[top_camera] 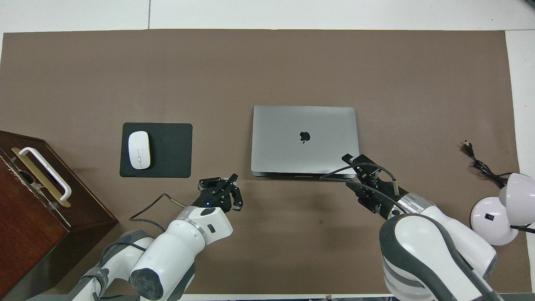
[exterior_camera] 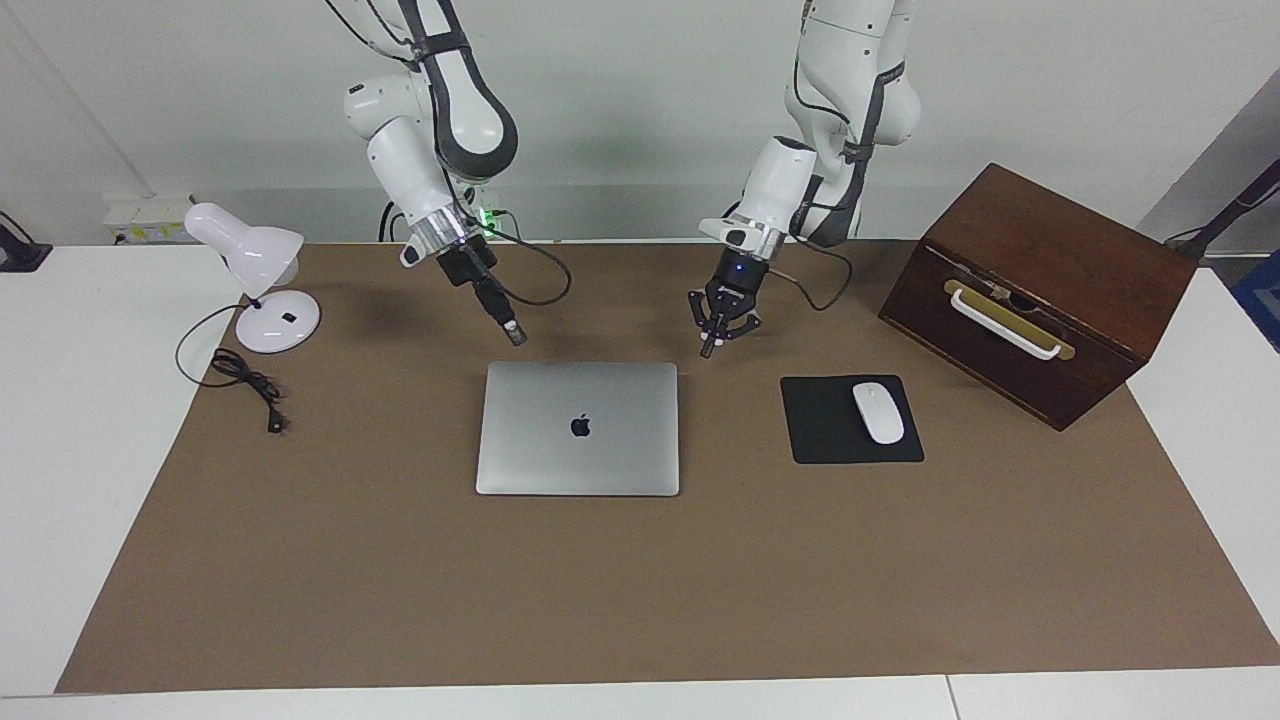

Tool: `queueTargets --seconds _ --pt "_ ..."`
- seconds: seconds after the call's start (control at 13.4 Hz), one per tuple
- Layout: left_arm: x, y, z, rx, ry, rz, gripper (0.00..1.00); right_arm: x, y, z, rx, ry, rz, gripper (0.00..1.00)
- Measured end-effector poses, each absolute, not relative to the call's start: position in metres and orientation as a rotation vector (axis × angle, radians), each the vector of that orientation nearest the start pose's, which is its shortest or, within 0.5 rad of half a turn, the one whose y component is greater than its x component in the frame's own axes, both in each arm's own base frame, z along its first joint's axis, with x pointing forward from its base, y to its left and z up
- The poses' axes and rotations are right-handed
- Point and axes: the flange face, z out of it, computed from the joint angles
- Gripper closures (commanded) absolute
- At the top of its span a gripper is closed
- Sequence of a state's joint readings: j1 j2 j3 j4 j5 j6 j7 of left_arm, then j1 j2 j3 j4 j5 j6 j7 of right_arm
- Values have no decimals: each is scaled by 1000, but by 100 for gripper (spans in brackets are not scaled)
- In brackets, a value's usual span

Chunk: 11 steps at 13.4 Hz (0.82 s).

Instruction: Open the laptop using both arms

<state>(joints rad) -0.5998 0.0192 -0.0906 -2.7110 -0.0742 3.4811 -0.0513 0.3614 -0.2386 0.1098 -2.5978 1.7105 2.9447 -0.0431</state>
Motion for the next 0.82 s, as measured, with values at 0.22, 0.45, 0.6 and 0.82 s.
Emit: queueTargets --seconds 0.22,0.45,0.6,0.82 --pt "357 -303 299 -3086 937 -1144 100 397 131 345 -1973 1217 -326 0" --pt "356 -319 292 -3088 978 -1129 100 397 135 344 -1977 1209 -331 0" --pt "357 -327 287 -3088 997 -1120 100 392 147 340 -1974 1220 -315 0" --pt "359 -332 284 -3081 1019 -1118 100 379 172 333 -1972 1209 -287 0"
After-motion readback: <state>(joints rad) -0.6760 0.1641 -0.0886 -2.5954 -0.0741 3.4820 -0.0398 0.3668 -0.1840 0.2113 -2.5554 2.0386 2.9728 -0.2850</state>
